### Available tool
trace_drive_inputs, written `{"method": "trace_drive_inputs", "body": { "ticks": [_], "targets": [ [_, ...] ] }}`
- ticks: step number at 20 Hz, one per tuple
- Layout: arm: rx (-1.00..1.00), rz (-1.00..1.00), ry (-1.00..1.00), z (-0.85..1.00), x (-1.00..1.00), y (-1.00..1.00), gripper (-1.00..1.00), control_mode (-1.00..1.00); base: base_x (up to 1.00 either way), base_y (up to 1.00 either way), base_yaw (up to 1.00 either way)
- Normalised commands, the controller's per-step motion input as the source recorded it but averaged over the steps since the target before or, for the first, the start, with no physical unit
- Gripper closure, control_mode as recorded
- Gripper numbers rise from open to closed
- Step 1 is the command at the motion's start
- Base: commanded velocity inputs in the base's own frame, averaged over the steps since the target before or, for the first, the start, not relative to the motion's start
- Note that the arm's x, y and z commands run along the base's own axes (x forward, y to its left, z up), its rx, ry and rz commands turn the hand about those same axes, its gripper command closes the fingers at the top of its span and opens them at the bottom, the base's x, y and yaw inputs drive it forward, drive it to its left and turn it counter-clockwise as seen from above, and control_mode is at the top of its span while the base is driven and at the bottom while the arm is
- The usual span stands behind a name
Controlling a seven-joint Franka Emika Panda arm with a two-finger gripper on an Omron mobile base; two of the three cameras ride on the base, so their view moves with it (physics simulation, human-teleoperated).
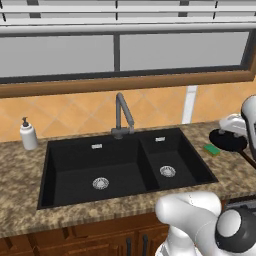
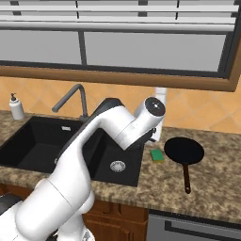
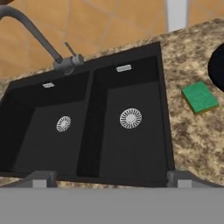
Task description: Pick the pan and sponge and place them into the sink. Then turn on the water.
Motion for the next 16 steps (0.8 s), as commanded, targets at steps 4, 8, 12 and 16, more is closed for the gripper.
{"method": "trace_drive_inputs", "body": {
  "ticks": [4, 8, 12, 16],
  "targets": [
    [-0.01, 0.00, 0.00, -0.42, -0.08, -0.45, -1.00, -1.00, 0.00, 0.00, 0.00],
    [-0.09, 0.00, 0.05, -0.48, 0.00, -0.56, -1.00, -1.00, 0.00, 0.00, 0.00],
    [-0.10, 0.00, 0.00, -0.31, -0.01, -0.65, -1.00, -1.00, 0.00, 0.00, 0.00],
    [-0.08, 0.00, 0.06, -0.20, 0.00, -0.64, -1.00, -1.00, 0.00, 0.00, 0.00]
  ]
}}
